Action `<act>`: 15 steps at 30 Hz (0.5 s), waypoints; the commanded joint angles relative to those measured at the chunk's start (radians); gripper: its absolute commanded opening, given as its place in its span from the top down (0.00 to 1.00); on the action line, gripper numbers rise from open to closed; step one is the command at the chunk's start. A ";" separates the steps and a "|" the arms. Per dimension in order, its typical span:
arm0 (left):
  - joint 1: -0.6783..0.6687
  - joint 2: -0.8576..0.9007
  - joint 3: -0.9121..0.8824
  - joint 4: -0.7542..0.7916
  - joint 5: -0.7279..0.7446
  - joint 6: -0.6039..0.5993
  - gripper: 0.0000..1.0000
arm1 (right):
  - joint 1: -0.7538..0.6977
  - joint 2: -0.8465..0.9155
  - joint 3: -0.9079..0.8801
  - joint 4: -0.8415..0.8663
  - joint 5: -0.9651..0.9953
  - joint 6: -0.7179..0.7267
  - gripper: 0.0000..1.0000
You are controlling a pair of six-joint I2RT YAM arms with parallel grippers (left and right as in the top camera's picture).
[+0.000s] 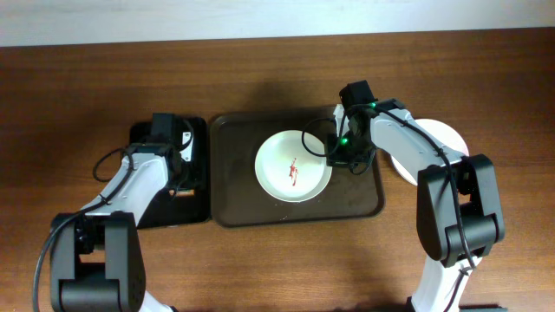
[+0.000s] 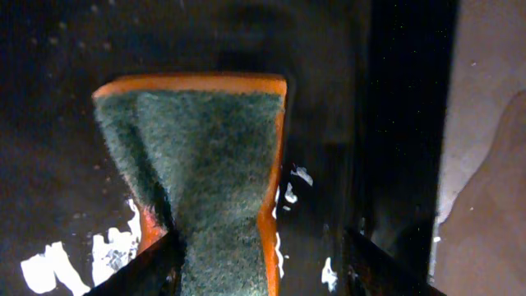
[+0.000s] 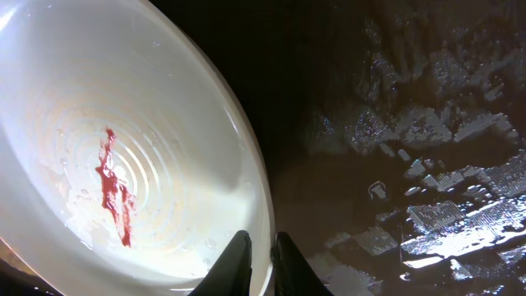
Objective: Clean dirty plates on tray and stack at the side
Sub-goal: 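Pick up the sponge from the black tray with left gripper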
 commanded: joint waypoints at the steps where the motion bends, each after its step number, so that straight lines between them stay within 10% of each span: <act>1: 0.003 -0.010 -0.050 0.051 -0.029 0.008 0.59 | 0.008 0.003 0.007 0.000 0.012 0.008 0.88; 4: 0.003 -0.010 -0.047 0.063 -0.030 0.008 0.90 | 0.008 0.003 0.007 -0.001 0.012 0.008 0.87; 5: 0.003 -0.014 -0.031 0.056 -0.030 0.008 0.62 | 0.008 0.003 0.007 -0.001 0.012 0.008 0.87; 15: 0.003 -0.057 -0.025 0.050 -0.089 0.008 0.49 | 0.008 0.003 0.007 -0.004 0.012 0.008 0.88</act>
